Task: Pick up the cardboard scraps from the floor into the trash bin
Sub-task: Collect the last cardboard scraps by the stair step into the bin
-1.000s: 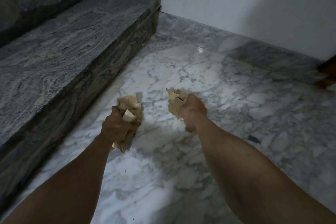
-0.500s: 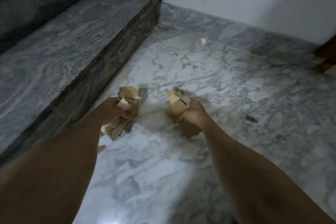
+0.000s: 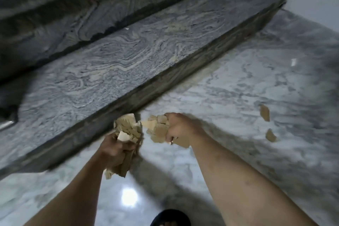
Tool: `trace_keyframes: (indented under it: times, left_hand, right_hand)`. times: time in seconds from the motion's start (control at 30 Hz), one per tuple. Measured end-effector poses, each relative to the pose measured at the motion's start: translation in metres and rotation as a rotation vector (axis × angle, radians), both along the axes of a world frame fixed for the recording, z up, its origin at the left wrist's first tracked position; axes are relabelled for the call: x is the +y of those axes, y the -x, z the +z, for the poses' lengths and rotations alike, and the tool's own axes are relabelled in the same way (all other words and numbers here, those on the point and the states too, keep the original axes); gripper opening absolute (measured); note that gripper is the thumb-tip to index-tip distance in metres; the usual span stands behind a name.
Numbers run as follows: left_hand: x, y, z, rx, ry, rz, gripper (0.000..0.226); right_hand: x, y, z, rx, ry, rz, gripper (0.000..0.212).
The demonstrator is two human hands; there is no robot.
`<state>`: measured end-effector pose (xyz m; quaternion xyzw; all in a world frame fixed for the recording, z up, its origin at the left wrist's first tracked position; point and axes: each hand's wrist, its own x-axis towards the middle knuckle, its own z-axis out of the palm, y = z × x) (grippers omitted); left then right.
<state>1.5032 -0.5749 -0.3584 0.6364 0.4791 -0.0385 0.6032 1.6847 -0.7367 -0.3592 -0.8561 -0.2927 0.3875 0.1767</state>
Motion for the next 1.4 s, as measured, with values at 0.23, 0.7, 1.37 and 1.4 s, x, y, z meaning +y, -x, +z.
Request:
trace_keyframes:
  times: [0.23,0.7,1.37,1.4]
  left_hand:
    - [-0.006,0.016,-0.015,-0.011,0.074,0.186,0.031]
    - [-0.112,-0.214,-0.005,-0.208,0.046,-0.48,0.036]
    - [-0.297,-0.35,-0.024,-0.173,-0.576,-1.331,0.032]
    - [-0.297,-0.349,-0.024,-0.18,-0.579,-1.324,0.027]
  right_hand:
    - [0.016,0.017,-0.018,-0.223,0.105,0.033,0.065]
    - [-0.187,-0.082,0.011,-0.031,-0.039,-1.021,0.068]
    - [-0.274,-0.072,-0.023,-0.129,0.125,-1.205,0.039]
    - [-0.274,-0.073,-0.023,-0.128,0.123,-1.214,0.039]
